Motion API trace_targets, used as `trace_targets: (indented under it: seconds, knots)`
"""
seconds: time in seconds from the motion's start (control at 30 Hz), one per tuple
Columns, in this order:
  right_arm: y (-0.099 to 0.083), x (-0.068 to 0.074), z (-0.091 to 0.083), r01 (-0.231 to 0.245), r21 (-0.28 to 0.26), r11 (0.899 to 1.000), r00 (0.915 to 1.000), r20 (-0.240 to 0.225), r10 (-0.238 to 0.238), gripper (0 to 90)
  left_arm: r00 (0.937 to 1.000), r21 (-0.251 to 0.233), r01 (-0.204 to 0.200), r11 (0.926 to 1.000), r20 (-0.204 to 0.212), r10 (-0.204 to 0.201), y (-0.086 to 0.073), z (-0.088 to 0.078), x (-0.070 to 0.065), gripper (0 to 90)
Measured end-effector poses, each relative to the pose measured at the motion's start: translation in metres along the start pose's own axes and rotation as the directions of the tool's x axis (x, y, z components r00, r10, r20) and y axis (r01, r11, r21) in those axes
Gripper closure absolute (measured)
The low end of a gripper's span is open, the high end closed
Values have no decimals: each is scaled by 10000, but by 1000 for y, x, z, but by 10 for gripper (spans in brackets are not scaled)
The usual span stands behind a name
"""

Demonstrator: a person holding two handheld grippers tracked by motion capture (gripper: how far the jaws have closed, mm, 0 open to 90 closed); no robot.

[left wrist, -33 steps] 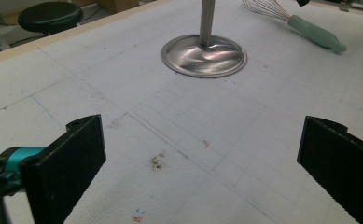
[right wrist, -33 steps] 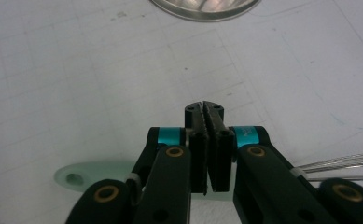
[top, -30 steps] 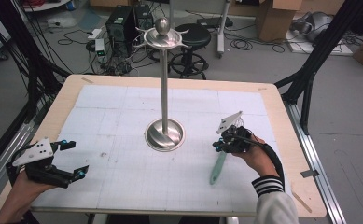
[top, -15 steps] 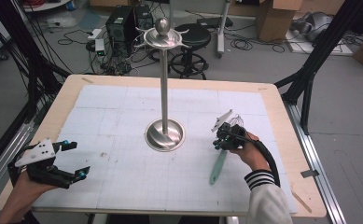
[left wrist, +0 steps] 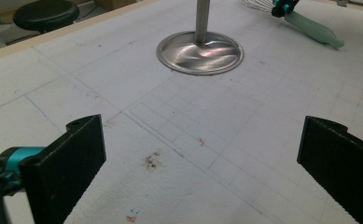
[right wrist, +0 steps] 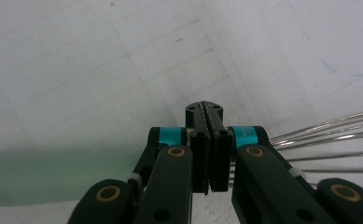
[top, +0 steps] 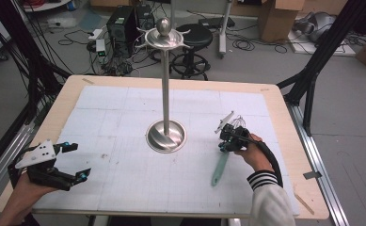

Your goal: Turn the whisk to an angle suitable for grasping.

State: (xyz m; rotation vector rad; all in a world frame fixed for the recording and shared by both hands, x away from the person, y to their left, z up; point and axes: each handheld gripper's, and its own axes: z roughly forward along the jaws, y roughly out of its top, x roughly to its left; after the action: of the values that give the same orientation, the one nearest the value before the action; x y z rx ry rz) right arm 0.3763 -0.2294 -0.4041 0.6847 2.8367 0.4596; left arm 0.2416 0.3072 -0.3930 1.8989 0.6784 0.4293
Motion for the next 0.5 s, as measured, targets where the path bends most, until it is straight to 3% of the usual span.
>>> trace_targets:
  seconds: [0.2, 0.5]
  knots:
    - [-4, 1, -4, -183, 138, 9997, 9998, -32, 183, 896, 10000, -2, -26, 10000, -13, 26, 0, -1, 0, 17]
    - [-12, 0, -13, -19, 439, 9990, 9999, 132, 13, 897, 10000, 16, -20, 10000, 9, 20, 0, -1, 0, 17]
